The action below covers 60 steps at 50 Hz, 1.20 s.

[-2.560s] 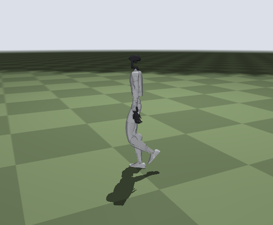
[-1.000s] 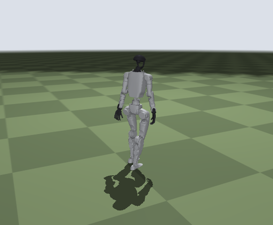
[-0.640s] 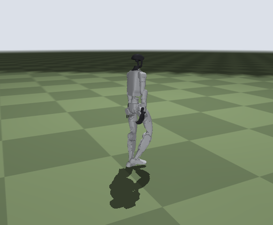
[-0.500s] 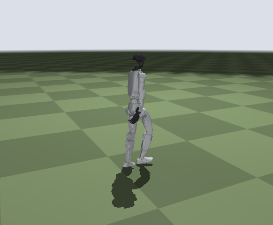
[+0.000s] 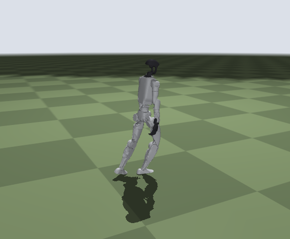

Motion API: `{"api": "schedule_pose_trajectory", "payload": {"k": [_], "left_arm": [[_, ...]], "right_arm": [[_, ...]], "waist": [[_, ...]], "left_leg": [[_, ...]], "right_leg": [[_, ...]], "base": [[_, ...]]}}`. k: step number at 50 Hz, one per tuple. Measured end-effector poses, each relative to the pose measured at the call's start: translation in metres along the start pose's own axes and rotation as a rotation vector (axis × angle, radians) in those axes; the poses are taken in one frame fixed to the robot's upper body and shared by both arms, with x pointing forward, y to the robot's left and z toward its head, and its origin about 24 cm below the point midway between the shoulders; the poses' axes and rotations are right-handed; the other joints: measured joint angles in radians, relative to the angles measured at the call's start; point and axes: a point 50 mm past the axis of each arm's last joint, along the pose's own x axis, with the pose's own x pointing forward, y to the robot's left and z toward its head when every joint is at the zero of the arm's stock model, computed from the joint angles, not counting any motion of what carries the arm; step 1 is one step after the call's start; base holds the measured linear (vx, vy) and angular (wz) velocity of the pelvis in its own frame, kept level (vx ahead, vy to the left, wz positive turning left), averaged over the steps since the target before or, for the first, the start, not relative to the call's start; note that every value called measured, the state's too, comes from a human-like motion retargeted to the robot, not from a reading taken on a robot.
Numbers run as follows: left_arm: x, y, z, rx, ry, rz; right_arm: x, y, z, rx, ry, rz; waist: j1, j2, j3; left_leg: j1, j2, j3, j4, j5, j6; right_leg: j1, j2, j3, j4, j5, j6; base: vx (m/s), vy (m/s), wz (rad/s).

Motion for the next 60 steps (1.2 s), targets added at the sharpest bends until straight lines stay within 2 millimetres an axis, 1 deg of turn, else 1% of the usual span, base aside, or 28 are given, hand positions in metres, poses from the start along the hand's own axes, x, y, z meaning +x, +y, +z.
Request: {"api": "schedule_pose_trajectory", "payload": {"k": [3, 5, 7, 10, 12, 15, 18, 20, 22, 23, 25, 28, 30, 32, 33, 35, 38, 40, 41, 42, 45, 46, 48, 50, 53, 56, 58, 60], "left_arm": [[0.000, -0.005, -0.011, -0.003, 0.036, -0.044], [0.000, -0.007, -0.016, 0.012, 0.027, -0.054], [0.000, -0.008, -0.022, 0.025, 0.030, -0.037], [0.000, -0.013, -0.033, 0.027, 0.058, -0.030], [0.000, -0.020, -0.041, 0.023, 0.080, -0.057], [-0.001, -0.033, -0.055, 0.004, 0.125, -0.115], [-0.003, -0.043, -0.070, -0.008, 0.189, -0.161], [-0.005, -0.048, -0.080, -0.004, 0.243, -0.181], [-0.007, -0.054, -0.088, 0.005, 0.288, -0.200], [-0.008, -0.057, -0.090, 0.013, 0.301, -0.213], [-0.008, -0.060, -0.091, 0.029, 0.307, -0.231], [-0.007, -0.060, -0.089, 0.057, 0.289, -0.244], [-0.007, -0.061, -0.087, 0.078, 0.278, -0.249], [-0.007, -0.061, -0.087, 0.088, 0.276, -0.249], [-0.007, -0.059, -0.087, 0.082, 0.280, -0.239], [-0.005, -0.052, -0.081, 0.044, 0.279, -0.188], [-0.003, -0.044, -0.069, 0.007, 0.254, -0.127], [-0.001, -0.036, -0.054, -0.010, 0.184, -0.101], [0.000, -0.031, -0.047, -0.023, 0.149, -0.086], [0.001, -0.027, -0.041, -0.034, 0.118, -0.071], [0.000, -0.005, -0.022, -0.042, 0.048, -0.010], [0.000, 0.004, -0.016, -0.032, 0.038, 0.021], [-0.002, 0.017, -0.007, -0.008, 0.034, 0.078], [-0.003, 0.025, 0.002, 0.013, 0.041, 0.127], [-0.004, 0.030, 0.017, 0.031, 0.002, 0.141], [-0.006, 0.031, 0.030, 0.035, -0.080, 0.123], [-0.006, 0.028, 0.034, 0.040, -0.118, 0.109], [-0.006, 0.025, 0.031, 0.059, -0.131, 0.085]], "right_arm": [[-0.001, -0.005, 0.007, 0.019, -0.049, -0.036], [-0.001, -0.005, 0.007, 0.049, -0.057, -0.040], [-0.001, -0.003, 0.005, 0.075, -0.048, -0.018], [0.000, -0.001, 0.000, 0.074, -0.027, 0.025], [-0.001, -0.004, 0.001, 0.056, -0.013, 0.023], [-0.004, -0.009, 0.009, 0.004, -0.010, -0.005], [-0.007, -0.012, 0.028, -0.060, -0.065, -0.018], [-0.010, -0.011, 0.042, -0.095, -0.115, -0.016], [-0.013, -0.009, 0.054, -0.126, -0.164, -0.018], [-0.014, -0.009, 0.059, -0.138, -0.186, -0.023], [-0.017, -0.008, 0.069, -0.160, -0.227, -0.033], [-0.019, -0.003, 0.075, -0.196, -0.259, -0.026], [-0.016, 0.001, 0.070, -0.215, -0.250, -0.010], [-0.011, 0.005, 0.056, -0.229, -0.202, 0.009], [-0.009, 0.007, 0.048, -0.235, -0.166, 0.014], [-0.004, 0.013, 0.036, -0.227, -0.109, 0.003], [0.003, 0.022, 0.005, -0.150, -0.025, 0.021], [0.005, 0.020, -0.009, -0.127, 0.007, 0.036], [0.005, 0.019, -0.014, -0.138, 0.019, 0.025], [0.006, 0.018, -0.018, -0.149, 0.029, 0.010], [0.006, 0.015, -0.023, -0.144, 0.027, -0.052], [0.007, 0.018, -0.025, -0.113, 0.030, -0.054], [0.009, 0.026, -0.035, -0.035, 0.056, -0.023], [0.010, 0.037, -0.046, 0.048, 0.092, 0.061], [0.009, 0.052, -0.063, 0.131, 0.154, 0.206], [0.007, 0.059, -0.077, 0.146, 0.219, 0.275], [0.006, 0.060, -0.085, 0.127, 0.258, 0.274], [0.006, 0.061, -0.090, 0.088, 0.287, 0.262]], "waist": [[0.021, -0.009, 0.012], [0.039, -0.023, 0.030], [0.061, -0.028, 0.045], [0.117, -0.022, 0.052], [0.148, -0.005, 0.051], [0.171, 0.019, 0.037], [0.171, 0.023, 0.019], [0.164, 0.021, 0.006], [0.153, 0.017, -0.010], [0.137, 0.016, -0.021], [0.115, 0.024, -0.030], [0.133, 0.049, -0.026], [0.157, 0.054, -0.033], [0.154, 0.035, -0.065], [0.144, 0.025, -0.075], [0.133, 0.007, -0.074], [0.152, 0.015, -0.097], [0.170, 0.047, -0.095], [0.153, 0.070, -0.083], [0.136, 0.091, -0.073], [0.081, 0.134, -0.050], [0.064, 0.136, -0.044], [0.044, 0.130, -0.037], [0.040, 0.109, -0.039], [0.019, 0.077, -0.039], [-0.011, 0.027, -0.034], [-0.006, -0.007, -0.030], [0.009, -0.008, -0.023]], "left_leg": [[-0.023, 0.027, 0.003, 0.149, 0.115, 0.000], [-0.080, 0.041, -0.032, 0.322, 0.159, 0.000], [-0.193, 0.056, -0.088, 0.557, 0.151, 0.000], [-0.324, 0.102, -0.073, 0.846, 0.066, 0.000], [-0.408, 0.141, -0.053, 0.978, 0.034, 0.000], [-0.526, 0.172, -0.007, 1.058, 0.032, 0.000], [-0.634, 0.169, 0.053, 1.001, 0.051, 0.000], [-0.687, 0.153, 0.101, 0.893, 0.070, 0.000], [-0.725, 0.093, 0.135, 0.704, 0.120, 0.000], [-0.740, 0.034, 0.133, 0.573, 0.171, 0.000], [-0.740, -0.058, 0.057, 0.306, 0.265, -0.069], [-0.671, -0.079, -0.074, 0.009, 0.338, -0.214], [-0.622, -0.071, -0.070, -0.089, 0.426, -0.224], [-0.598, -0.103, -0.015, -0.093, 0.389, -0.122], [-0.605, -0.101, -0.005, -0.067, 0.366, -0.098], [-0.622, -0.126, -0.119, -0.009, 0.350, -0.100], [-0.547, -0.083, -0.050, -0.059, 0.318, -0.071], [-0.503, -0.044, -0.053, -0.089, 0.301, -0.062], [-0.484, -0.025, -0.086, -0.090, 0.295, -0.064], [-0.465, -0.005, -0.111, -0.090, 0.287, -0.064], [-0.435, 0.055, -0.101, -0.095, 0.260, -0.054], [-0.425, 0.062, -0.091, -0.103, 0.254, -0.050], [-0.399, 0.052, -0.078, -0.124, 0.245, -0.040], [-0.371, 0.027, -0.055, -0.153, 0.240, -0.030], [-0.321, -0.024, -0.044, -0.202, 0.233, -0.016], [-0.264, -0.092, -0.044, -0.237, 0.216, -0.003], [-0.212, -0.131, -0.023, -0.250, 0.189, 0.000], [-0.147, -0.136, -0.006, -0.270, 0.166, 0.000]], "right_leg": [[0.079, 0.019, 0.035, -0.065, -0.010, -0.038], [0.144, 0.011, 0.052, -0.130, 0.011, -0.035], [0.207, 0.010, 0.057, -0.206, 0.039, -0.036], [0.288, 0.014, 0.053, -0.306, 0.068, -0.045], [0.321, 0.031, 0.062, -0.354, 0.087, -0.050], [0.351, 0.044, 0.051, -0.409, 0.105, -0.043], [0.367, 0.037, 0.039, -0.441, 0.113, -0.020], [0.373, 0.026, 0.030, -0.455, 0.117, 0.006], [0.375, 0.000, 0.007, -0.469, 0.125, 0.045], [0.370, -0.021, -0.009, -0.475, 0.131, 0.070], [0.376, -0.026, -0.015, -0.479, 0.130, 0.099], [0.443, 0.019, -0.011, -0.498, 0.103, 0.108], [0.489, 0.033, 0.013, -0.502, 0.084, 0.130], [0.513, 0.015, 0.023, -0.493, 0.079, 0.179], [0.521, 0.005, 0.022, -0.483, 0.088, 0.198], [0.526, -0.006, 0.035, -0.445, 0.137, 0.210], [0.523, -0.007, -0.066, -0.353, 0.270, 0.220], [0.494, -0.012, -0.138, -0.222, 0.388, 0.207], [0.460, -0.002, -0.145, -0.119, 0.411, 0.191], [0.420, 0.009, -0.143, -0.009, 0.420, 0.187], [0.245, 0.048, -0.101, 0.339, 0.374, 0.246], [0.191, 0.047, -0.113, 0.415, 0.349, 0.246], [0.117, 0.020, -0.142, 0.498, 0.285, 0.225], [0.066, -0.025, -0.173, 0.478, 0.242, 0.189], [0.010, -0.036, -0.173, 0.274, 0.205, 0.125], [0.004, -0.033, -0.150, -0.059, 0.198, 0.027], [0.052, -0.044, -0.222, -0.259, 0.205, -0.031], [0.107, -0.027, -0.286, -0.371, 0.195, -0.168]], "base": [[0.46, -0.24, -0.13], [0.39, -0.26, -0.06], [0.41, -0.26, -0.01], [0.34, -0.05, -0.20], [0.31, 0.18, -0.13], [0.24, 0.27, 0.01], [0.19, 0.34, 0.23], [0.15, 0.51, 0.38], [0.20, 0.68, 0.49], [0.11, 0.63, 0.63], [0.20, 0.38, 0.32], [0.47, 0.10, -0.53], [0.59, 0.08, -0.67], [0.62, 0.05, -0.19], [0.64, 0.10, -0.05], [0.56, 0.05, -0.16], [0.55, 0.04, -0.34], [0.35, 0.08, -0.64], [0.34, 0.04, -0.48], [0.43, 0.04, -0.44], [0.32, 0.00, -0.48], [0.20, -0.05, -0.29], [0.31, -0.01, -0.21], [0.30, 0.01, -0.27], [0.36, -0.03, -0.05], [0.44, -0.10, 0.02], [0.51, -0.18, -0.46], [0.44, -0.06, -0.82]]}}
